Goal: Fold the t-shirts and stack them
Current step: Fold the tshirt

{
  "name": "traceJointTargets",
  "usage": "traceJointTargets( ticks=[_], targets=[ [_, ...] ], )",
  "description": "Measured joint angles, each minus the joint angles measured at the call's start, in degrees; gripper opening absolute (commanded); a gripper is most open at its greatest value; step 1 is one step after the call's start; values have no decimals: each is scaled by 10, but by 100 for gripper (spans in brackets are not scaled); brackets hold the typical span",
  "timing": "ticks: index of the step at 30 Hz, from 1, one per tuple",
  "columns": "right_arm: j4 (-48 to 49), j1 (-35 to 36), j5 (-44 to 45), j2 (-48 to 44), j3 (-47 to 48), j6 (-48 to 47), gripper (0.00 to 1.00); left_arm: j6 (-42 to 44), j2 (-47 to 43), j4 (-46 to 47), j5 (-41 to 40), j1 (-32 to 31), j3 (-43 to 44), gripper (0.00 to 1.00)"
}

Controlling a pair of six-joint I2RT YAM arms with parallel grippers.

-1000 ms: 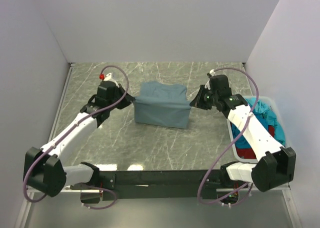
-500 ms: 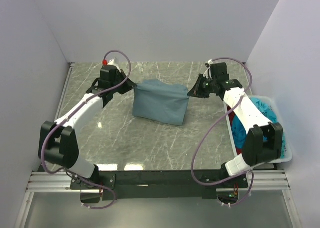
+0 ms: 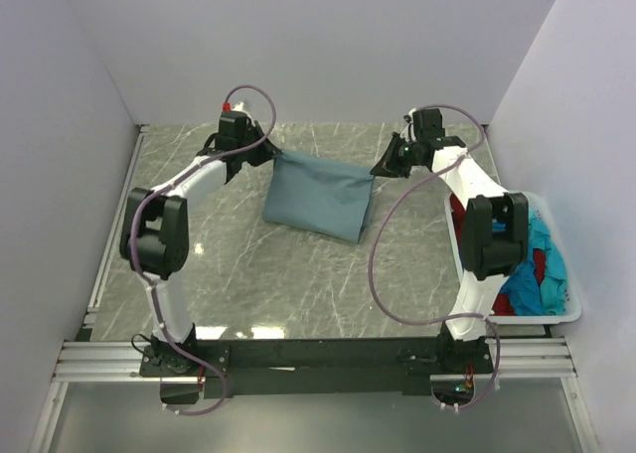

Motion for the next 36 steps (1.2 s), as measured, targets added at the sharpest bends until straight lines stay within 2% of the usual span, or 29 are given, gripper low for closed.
traceJointTargets(
  ticks=[6,7,8,10,11,12,14,20,25,30,33,36],
  targets=[
    [8,-14,11,92,77,-3,1,2,97,24,8,6,76,1],
    [10,-17,13,110,90,-3,3,2,111,27,10,7,88,6],
    [10,-20,14,129,108,-5,22,3,127,31,13,8,102,44],
    [9,-25,12,167,144,-7,52,13,157,35,16,8,131,95],
    [10,-28,12,188,164,-9,61,16,172,34,17,9,150,99],
    [10,-31,12,206,184,-14,76,15,189,34,19,10,173,99],
    [1,-35,17,232,216,-21,83,16,212,35,27,13,208,99],
    [-3,-38,43,223,230,-32,86,16,209,47,45,18,215,99],
    [15,-25,49,109,105,-31,87,12,146,62,66,17,134,99],
    [71,42,17,-24,-49,-6,87,-6,72,102,102,9,33,99],
    [120,92,-15,-60,-117,17,87,-26,45,142,130,0,-32,99],
    [157,120,-39,-57,-156,38,87,-41,43,164,147,-8,-75,99]
  ],
)
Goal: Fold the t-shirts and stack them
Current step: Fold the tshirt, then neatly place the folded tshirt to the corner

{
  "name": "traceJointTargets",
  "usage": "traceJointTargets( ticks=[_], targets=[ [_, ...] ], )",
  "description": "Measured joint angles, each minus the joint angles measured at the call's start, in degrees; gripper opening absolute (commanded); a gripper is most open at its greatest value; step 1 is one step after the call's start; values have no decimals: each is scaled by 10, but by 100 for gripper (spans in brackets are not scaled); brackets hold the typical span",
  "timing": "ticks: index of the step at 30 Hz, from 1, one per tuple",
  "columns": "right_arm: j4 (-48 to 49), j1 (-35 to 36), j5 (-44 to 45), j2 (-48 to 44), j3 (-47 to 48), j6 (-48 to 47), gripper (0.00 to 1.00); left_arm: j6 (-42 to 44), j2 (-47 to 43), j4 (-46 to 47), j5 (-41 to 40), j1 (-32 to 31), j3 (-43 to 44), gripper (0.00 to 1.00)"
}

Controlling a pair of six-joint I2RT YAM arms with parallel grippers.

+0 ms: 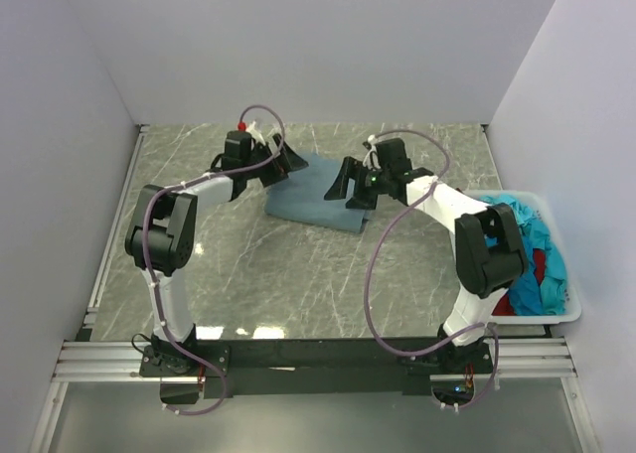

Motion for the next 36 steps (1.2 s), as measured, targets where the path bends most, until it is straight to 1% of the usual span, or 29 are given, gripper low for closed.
traceJointTargets(
  ticks=[7,10,13,18,22,27,30,34,36],
  targets=[
    [69,-13,-5,56,-64,40,87,-21,2,30,6,-6,-74,99],
    [81,-25,-2,69,-86,47,87,-24,2,41,2,-6,-105,99],
    [93,-36,1,69,-88,44,87,-29,0,72,2,-5,-137,99],
    [84,-38,8,67,-83,24,87,-36,-20,96,-2,-6,-169,100],
    [41,-38,42,43,-71,-5,87,-33,-63,64,-22,-7,-184,99],
    [-23,-38,109,-29,-41,-43,87,-5,-194,-9,-91,-17,-186,99],
    [-45,-38,157,-63,-16,-63,87,12,-308,-39,-141,-21,-201,99],
    [-72,-38,208,-49,24,-81,87,22,-455,-80,-213,-23,-241,99],
    [-85,-38,225,-25,41,-85,87,22,-522,-111,-268,-23,-257,99]
  ],
)
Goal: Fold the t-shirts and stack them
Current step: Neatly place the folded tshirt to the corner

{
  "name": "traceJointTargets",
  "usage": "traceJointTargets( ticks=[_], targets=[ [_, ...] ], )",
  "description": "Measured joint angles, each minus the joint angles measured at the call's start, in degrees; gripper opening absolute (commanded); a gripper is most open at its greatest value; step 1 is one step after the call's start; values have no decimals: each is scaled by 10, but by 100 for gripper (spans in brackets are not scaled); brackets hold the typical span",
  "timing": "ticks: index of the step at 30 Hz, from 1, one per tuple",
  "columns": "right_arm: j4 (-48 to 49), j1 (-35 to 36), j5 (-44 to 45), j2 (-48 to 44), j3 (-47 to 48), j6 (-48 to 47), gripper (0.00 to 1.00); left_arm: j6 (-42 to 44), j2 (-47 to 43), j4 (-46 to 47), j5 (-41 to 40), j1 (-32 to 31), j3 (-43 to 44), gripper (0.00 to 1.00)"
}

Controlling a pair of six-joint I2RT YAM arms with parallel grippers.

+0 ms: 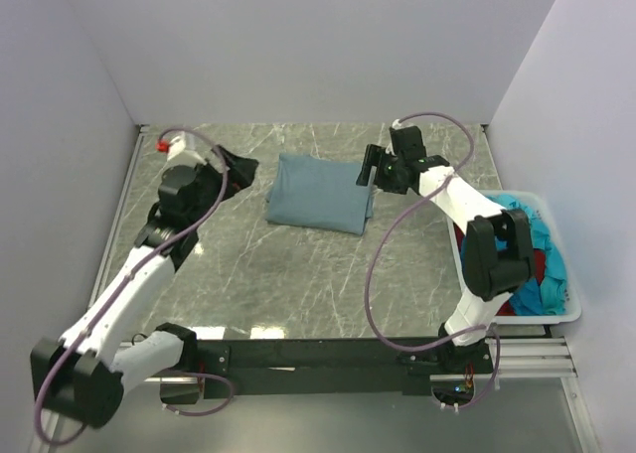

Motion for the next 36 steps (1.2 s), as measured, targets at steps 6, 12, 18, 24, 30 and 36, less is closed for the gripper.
traceJointTargets(
  ticks=[6,12,18,24,30,36],
  targets=[
    [-32,5,33,84,45,-2,87,-19,-91,-71,-111,1,-64,99],
    [-51,11,47,154,96,-3,76,-40,-98,-111,-114,1,-125,99],
    [-60,27,57,204,127,-5,67,-45,-98,-118,-97,1,-143,99],
    [-83,42,87,238,167,-7,57,-43,-99,-118,-81,1,-143,99],
    [-101,50,101,254,193,-14,15,-41,-108,-119,-80,1,-143,99],
    [-126,54,114,271,229,-34,1,-40,-113,-118,-77,1,-143,99]
  ],
)
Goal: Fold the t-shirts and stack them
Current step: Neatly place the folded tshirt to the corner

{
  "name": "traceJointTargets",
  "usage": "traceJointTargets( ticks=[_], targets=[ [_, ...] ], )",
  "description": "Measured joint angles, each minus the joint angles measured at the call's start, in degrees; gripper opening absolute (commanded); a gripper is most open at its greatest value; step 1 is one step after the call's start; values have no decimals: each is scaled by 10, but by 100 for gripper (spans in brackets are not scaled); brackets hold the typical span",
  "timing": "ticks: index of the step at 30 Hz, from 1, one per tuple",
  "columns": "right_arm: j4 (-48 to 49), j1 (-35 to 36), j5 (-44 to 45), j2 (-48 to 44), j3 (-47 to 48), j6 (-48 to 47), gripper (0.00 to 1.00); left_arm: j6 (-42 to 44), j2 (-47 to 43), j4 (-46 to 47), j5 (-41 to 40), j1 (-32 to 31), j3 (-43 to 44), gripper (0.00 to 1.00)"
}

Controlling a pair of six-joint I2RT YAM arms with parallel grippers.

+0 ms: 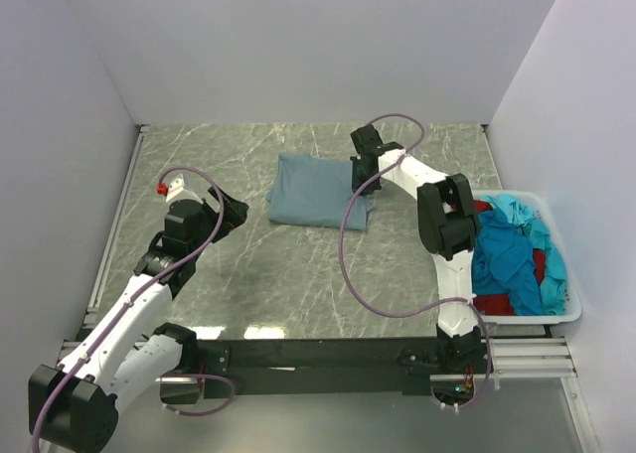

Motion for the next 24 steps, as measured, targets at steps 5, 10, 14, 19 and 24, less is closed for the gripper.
traceJointTargets(
  ticks=[5,10,14,19,24],
  targets=[
    [-18,-4,49,16,44,-49,0,6,0,-2,-2,0,0,99],
    [-42,-42,89,24,114,-100,0,10,0,0,-2,0,0,99],
    [-38,-104,114,29,161,-150,0,10,4,7,-1,0,0,99],
    [-25,-167,153,53,195,-219,0,10,26,17,-3,0,4,99],
    [-19,-210,173,97,219,-260,0,11,63,22,-7,0,21,99]
  ],
)
